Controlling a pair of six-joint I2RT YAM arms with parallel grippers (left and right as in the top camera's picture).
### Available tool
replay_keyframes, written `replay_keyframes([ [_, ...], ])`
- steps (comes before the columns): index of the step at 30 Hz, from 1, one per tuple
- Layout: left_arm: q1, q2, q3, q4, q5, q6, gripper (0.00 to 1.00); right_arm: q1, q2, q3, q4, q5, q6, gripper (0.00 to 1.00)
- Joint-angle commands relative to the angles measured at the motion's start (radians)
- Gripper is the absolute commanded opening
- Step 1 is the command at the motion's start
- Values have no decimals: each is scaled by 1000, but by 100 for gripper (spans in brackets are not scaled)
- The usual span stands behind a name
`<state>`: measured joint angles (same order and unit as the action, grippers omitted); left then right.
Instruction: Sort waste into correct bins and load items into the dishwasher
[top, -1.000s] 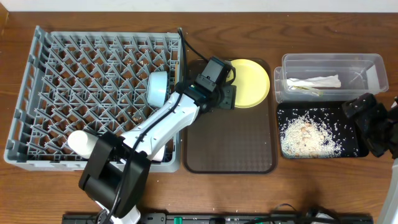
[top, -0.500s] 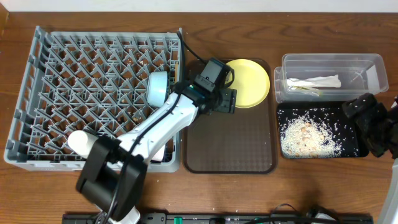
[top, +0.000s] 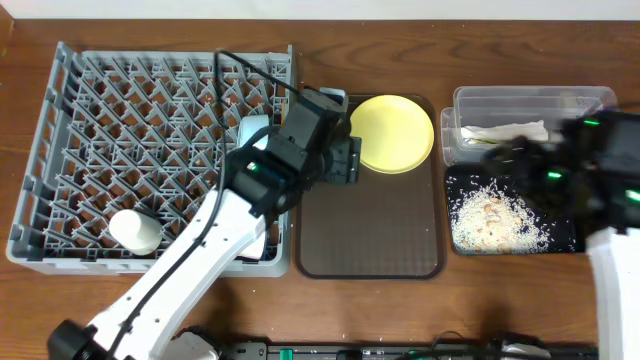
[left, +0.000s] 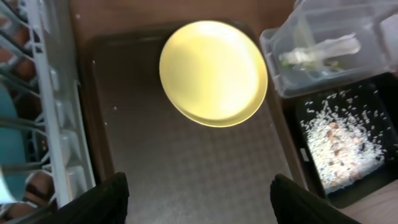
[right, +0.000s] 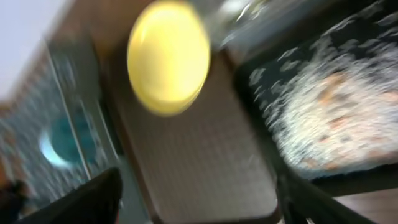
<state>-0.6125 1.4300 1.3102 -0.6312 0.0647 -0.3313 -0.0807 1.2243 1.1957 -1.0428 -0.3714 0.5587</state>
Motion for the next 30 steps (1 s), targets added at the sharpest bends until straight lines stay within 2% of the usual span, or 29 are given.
replay_keyframes([
  [1, 1, -43, 7, -8, -25, 21, 75, 186, 71, 0, -2, 144, 114, 66],
  [5, 1, -63, 7, -30, -25, 21, 75, 372, 203, 0, 57, 264, 305, 52],
  [8, 1, -64, 7, -58, -25, 20, 75, 447, 314, 0, 100, 354, 431, 51],
  [11, 1, -64, 7, -85, -25, 20, 75, 464, 416, 0, 147, 421, 559, 52],
  [17, 1, -64, 7, -108, -25, 20, 76, 464, 592, 0, 372, 420, 585, 59],
  [21, 1, -64, 7, -108, -25, 21, 76, 466, 689, 0, 449, 376, 594, 56],
  [24, 1, -64, 7, -108, -25, 21, 76, 467, 750, 0, 474, 355, 593, 43],
  [27, 1, -64, 7, -109, -26, 21, 76, 467, 775, 0, 472, 354, 562, 12],
  [29, 1, -64, 7, -109, -29, 21, 76, 467, 768, 1, 470, 343, 513, 1],
  [30, 1, -64, 7, -109, -34, 21, 76, 465, 759, 1, 470, 333, 491, 1],
])
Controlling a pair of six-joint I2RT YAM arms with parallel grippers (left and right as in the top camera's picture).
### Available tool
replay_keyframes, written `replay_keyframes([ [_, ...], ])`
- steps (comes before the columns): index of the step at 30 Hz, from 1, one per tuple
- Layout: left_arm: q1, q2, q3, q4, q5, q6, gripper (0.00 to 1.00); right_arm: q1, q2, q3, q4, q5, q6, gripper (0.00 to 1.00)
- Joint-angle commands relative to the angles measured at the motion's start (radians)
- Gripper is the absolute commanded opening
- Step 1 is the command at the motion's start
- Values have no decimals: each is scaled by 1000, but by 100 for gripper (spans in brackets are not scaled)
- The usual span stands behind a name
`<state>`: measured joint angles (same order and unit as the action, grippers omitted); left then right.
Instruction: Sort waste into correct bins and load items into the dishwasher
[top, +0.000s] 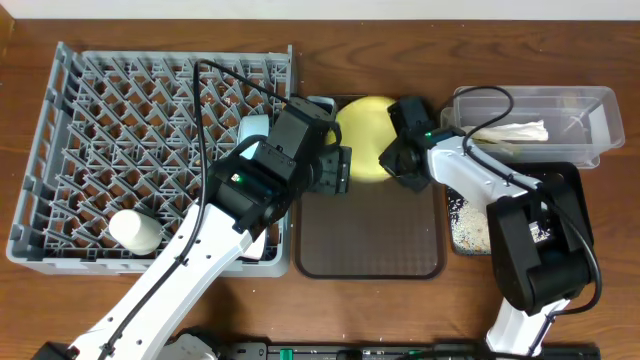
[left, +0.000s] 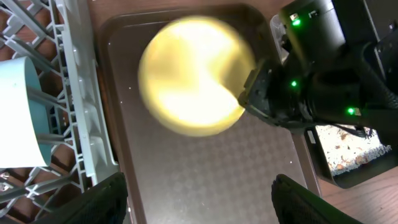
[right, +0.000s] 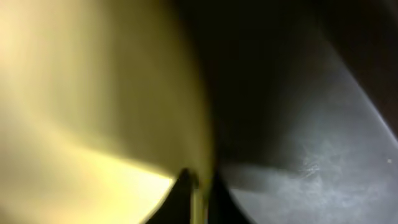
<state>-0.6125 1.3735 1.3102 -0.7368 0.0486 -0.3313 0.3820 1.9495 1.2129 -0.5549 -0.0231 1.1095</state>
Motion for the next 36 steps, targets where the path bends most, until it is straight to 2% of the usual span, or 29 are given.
replay_keyframes([
  [1, 1, -7, 7, -3, -20, 21, 76, 2, 20, -16, -21, -22, -75, 1],
  [5, 1, -7, 7, -13, -20, 21, 77, -18, -64, -16, -37, -30, -156, 1],
  [9, 1, -7, 7, -23, -20, 21, 77, -66, -192, -16, -76, -31, -309, 1],
  [11, 1, -7, 7, -22, -20, 21, 82, -101, -256, -16, -107, -41, -391, 1],
  [15, 1, -7, 7, -11, -20, 21, 85, -191, -383, -16, -135, -267, -700, 1],
  [17, 1, -7, 7, -2, -19, 21, 87, -230, -429, -16, -160, -387, -800, 1],
  [24, 1, -7, 7, 46, 19, 21, 89, -301, -519, -16, -268, -669, -1071, 1],
  [30, 1, -7, 7, 53, 27, 21, 89, -298, -530, -16, -302, -818, -1200, 1],
  [32, 1, -7, 7, 55, 61, 20, 83, -298, -530, -16, -295, -858, -1215, 1],
  [33, 1, -7, 7, 58, 75, 21, 74, -298, -530, -16, -291, -863, -1216, 1],
  [34, 1, -7, 7, 58, 82, 21, 63, -297, -530, -16, -286, -866, -1215, 1],
  [35, 1, -7, 7, 58, 82, 21, 48, -296, -530, -16, -282, -865, -1215, 1],
  [36, 1, -8, 7, 58, 82, 21, 35, -296, -530, -16, -280, -864, -1215, 6],
])
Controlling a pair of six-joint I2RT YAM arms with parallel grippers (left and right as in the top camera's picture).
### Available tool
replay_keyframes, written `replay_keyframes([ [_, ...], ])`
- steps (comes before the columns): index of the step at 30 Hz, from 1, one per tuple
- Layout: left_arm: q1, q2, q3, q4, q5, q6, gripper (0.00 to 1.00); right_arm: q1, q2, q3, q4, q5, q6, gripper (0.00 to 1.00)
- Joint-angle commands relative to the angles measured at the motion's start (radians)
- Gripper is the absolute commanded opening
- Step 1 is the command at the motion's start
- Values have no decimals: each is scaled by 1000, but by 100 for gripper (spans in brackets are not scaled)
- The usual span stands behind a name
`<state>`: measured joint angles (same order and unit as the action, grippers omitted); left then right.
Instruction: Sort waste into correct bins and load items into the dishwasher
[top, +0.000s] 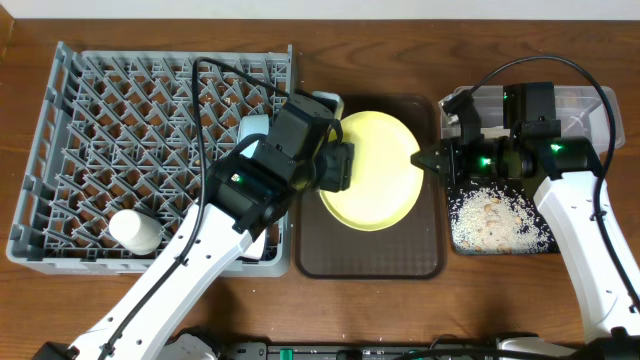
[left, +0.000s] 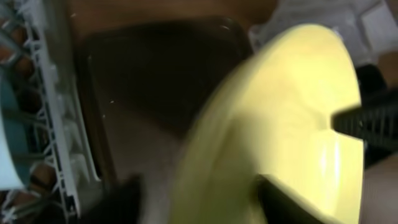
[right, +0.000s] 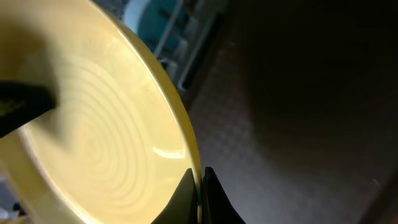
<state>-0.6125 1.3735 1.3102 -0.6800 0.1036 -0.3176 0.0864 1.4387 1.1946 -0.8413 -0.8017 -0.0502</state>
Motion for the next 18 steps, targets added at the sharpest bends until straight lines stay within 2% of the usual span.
replay_keyframes([
  [1, 1, -8, 7, 2, 23, 11, 24, -1, -19, 2, 7, -77, -51, 14],
  [3, 1, -13, 7, 0, -14, 39, 8, -1, -19, 2, 7, -7, -7, 41],
  [4, 1, -17, 7, 0, -34, 57, 8, -2, -20, 2, 7, 42, 30, 47],
  [7, 1, -54, 7, -11, -185, 114, 8, -13, -29, 2, -6, 161, 120, 54],
  [13, 1, -172, 7, -31, -604, 214, 8, -97, -95, 2, -32, 175, 191, 57],
  [14, 1, -190, 7, -35, -682, 235, 7, -124, -113, 2, -36, 177, 210, 61],
  [17, 1, -222, 7, -45, -920, 289, 8, -202, -160, 2, -51, 219, 293, 84],
  [18, 1, -224, 7, -50, -986, 315, 7, -231, -175, 2, -59, 244, 333, 86],
])
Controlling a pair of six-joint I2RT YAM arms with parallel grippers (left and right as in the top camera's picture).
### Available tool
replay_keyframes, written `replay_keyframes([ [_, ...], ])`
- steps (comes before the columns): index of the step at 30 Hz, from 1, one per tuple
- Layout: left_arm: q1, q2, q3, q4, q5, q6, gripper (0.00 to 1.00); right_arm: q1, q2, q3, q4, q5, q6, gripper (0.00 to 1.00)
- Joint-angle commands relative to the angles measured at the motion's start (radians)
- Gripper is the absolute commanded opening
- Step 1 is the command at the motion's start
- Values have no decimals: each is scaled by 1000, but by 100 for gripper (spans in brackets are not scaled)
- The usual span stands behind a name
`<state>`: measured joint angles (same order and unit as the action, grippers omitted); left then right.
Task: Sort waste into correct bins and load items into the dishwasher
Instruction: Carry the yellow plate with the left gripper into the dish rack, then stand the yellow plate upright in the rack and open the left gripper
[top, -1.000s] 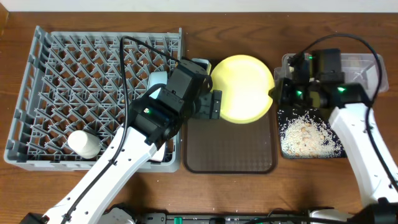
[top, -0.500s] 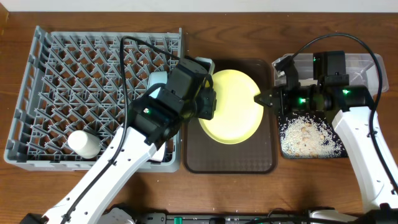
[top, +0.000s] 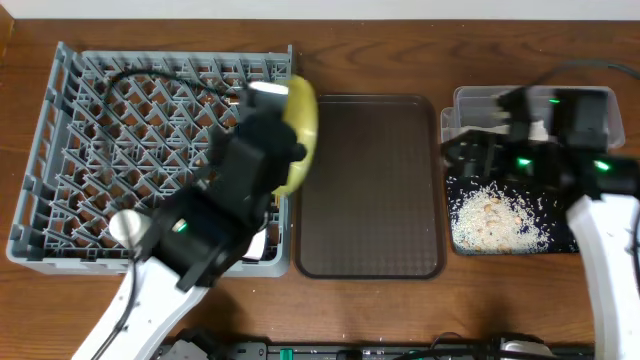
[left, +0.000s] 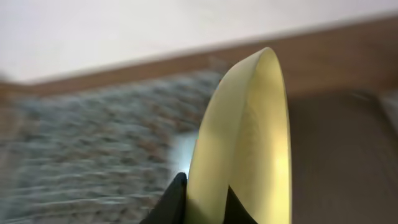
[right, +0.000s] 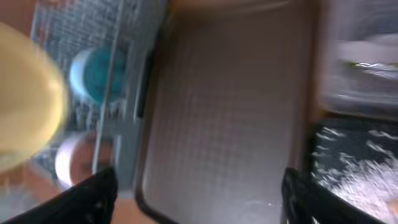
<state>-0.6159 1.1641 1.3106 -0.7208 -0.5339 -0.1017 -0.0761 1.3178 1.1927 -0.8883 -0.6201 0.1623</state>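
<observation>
The yellow plate (top: 299, 130) stands on edge at the right rim of the grey dish rack (top: 90, 120), above the rack. My left gripper (left: 202, 200) is shut on the plate's (left: 249, 137) lower rim, one finger on each face. My right gripper (right: 199, 205) is open and holds nothing. It hangs over the brown tray's (top: 370, 190) right edge, beside the bins, well apart from the plate (right: 28, 99). A white cup (top: 125, 228) sits in the rack's near left. A teal cup (right: 93, 71) sits near the rack's right side.
A clear container (top: 560, 105) with paper scraps stands at the far right. Just in front of it is a black bin (top: 500, 220) holding rice. My left arm crosses the rack's near right corner. The frames are blurred with motion.
The plate has gone from above the tray to the rack's right rim, held by my left gripper alone. My right gripper has let go, opened and drawn back toward the bins.
The plate first lay flat at the tray's far end with both grippers open and away from it. Then my right gripper was shut on its right rim. Later it held the plate tilted above the tray at my left gripper. Now the left holds it at the rack.
</observation>
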Motion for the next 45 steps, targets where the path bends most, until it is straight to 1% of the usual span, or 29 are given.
replay_keyframes([
  [1, 4, -13, 6, -16, -405, 129, 7, -105, -70, 4, -24, 95, 172, 87],
  [3, 5, 7, 4, -38, -491, 162, 7, -171, -95, 4, -45, 133, 250, 89],
  [6, 9, 59, -6, -72, -526, 161, 7, -272, -118, 4, -62, 145, 298, 99],
  [9, 36, 136, -25, -80, -526, 161, 7, -338, -121, 4, -68, 145, 309, 99],
  [13, 107, 251, -27, -59, -519, 154, 7, -370, -121, 4, -96, 146, 308, 99],
  [15, 141, 294, -27, -37, -481, 138, 7, -370, -121, 4, -105, 153, 307, 99],
  [17, 179, 323, -27, -11, -373, 130, 7, -370, -121, 4, -117, 153, 303, 99],
  [19, 216, 332, -27, 7, -275, 130, 7, -370, -121, 4, -122, 157, 295, 99],
  [23, 278, 330, -26, 31, -166, 132, 7, -370, -121, 4, -138, 183, 293, 99],
  [25, 296, 331, -27, 30, -100, 146, 7, -370, -121, 4, -141, 191, 293, 99],
  [27, 320, 333, -34, 30, -4, 174, 7, -370, -121, 4, -141, 195, 293, 99],
  [33, 366, 373, -59, 30, 14, 196, 8, -370, -121, 4, -142, 195, 293, 99],
  [39, 368, 445, -59, 30, 14, 200, 8, -370, -121, 4, -142, 194, 293, 99],
  [41, 367, 459, -59, 30, 14, 199, 10, -370, -121, 4, -145, 194, 293, 99],
  [43, 360, 457, -58, 29, 14, 199, 17, -370, -121, 4, -150, 194, 293, 99],
  [45, 346, 446, -57, 29, 14, 199, 34, -370, -121, 4, -152, 194, 293, 99],
])
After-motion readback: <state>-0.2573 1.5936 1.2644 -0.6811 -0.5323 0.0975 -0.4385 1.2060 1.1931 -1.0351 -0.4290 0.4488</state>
